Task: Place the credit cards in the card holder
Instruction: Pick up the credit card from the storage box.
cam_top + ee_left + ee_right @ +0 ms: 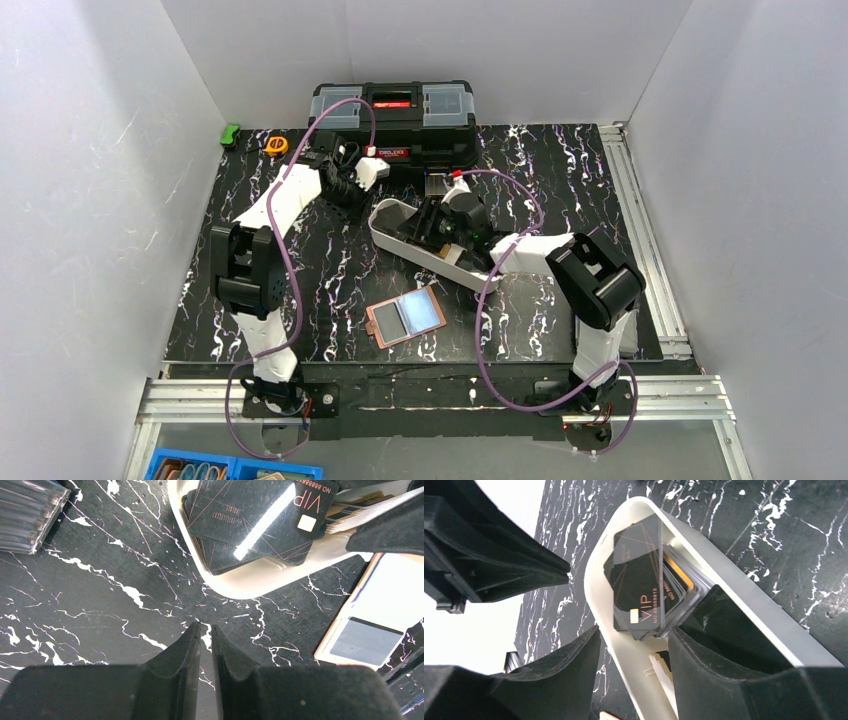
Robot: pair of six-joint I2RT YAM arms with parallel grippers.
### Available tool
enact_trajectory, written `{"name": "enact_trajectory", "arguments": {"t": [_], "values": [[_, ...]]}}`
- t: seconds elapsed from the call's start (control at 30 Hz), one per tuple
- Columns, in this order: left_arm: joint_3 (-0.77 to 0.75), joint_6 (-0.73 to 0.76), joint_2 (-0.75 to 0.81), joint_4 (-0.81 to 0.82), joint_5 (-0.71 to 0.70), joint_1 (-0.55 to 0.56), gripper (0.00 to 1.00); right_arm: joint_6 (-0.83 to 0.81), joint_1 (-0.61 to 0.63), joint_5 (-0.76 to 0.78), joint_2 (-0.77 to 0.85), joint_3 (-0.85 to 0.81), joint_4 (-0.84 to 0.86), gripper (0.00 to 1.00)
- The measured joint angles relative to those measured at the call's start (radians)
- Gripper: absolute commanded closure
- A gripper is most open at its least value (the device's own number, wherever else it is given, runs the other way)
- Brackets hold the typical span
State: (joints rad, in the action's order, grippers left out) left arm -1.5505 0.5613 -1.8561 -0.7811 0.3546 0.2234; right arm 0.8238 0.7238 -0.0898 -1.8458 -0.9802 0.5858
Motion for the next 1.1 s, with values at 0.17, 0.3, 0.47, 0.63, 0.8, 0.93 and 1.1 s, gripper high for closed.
{"name": "enact_trajectory", "arguments": {"t": [0.17,0.3,0.47,0.63,0.8,0.93,1.1], "values": [[0.000,0.000,0.000,0.000,0.000,0.000,0.87,0.018,-0.006,0.001,-0.029,-0.020,-0.035,0.41],[0.000,0.000,0.000,0.000,0.000,0.000,0.87,0.023,-0.006,0.008,-0.058,-0.067,-0.072,0.40],[0.000,0.000,0.001,-0.001,0.000,0.000,0.87,0.032,-0.006,0.032,-0.087,-0.132,-0.130,0.42],[0.000,0.000,0.001,-0.002,0.000,0.000,0.87,0.043,-0.006,0.079,-0.093,-0.173,-0.208,0.46],[0.000,0.001,0.001,-0.004,0.001,0.000,0.88,0.050,-0.005,0.129,-0.092,-0.176,-0.258,0.49],[0.000,0.001,0.001,-0.005,0.001,0.000,0.88,0.058,-0.003,0.148,-0.090,-0.176,-0.266,0.55],[0.000,0.001,0.001,-0.005,0.001,0.000,0.89,0.060,-0.003,0.175,-0.073,-0.173,-0.280,0.58]]}}
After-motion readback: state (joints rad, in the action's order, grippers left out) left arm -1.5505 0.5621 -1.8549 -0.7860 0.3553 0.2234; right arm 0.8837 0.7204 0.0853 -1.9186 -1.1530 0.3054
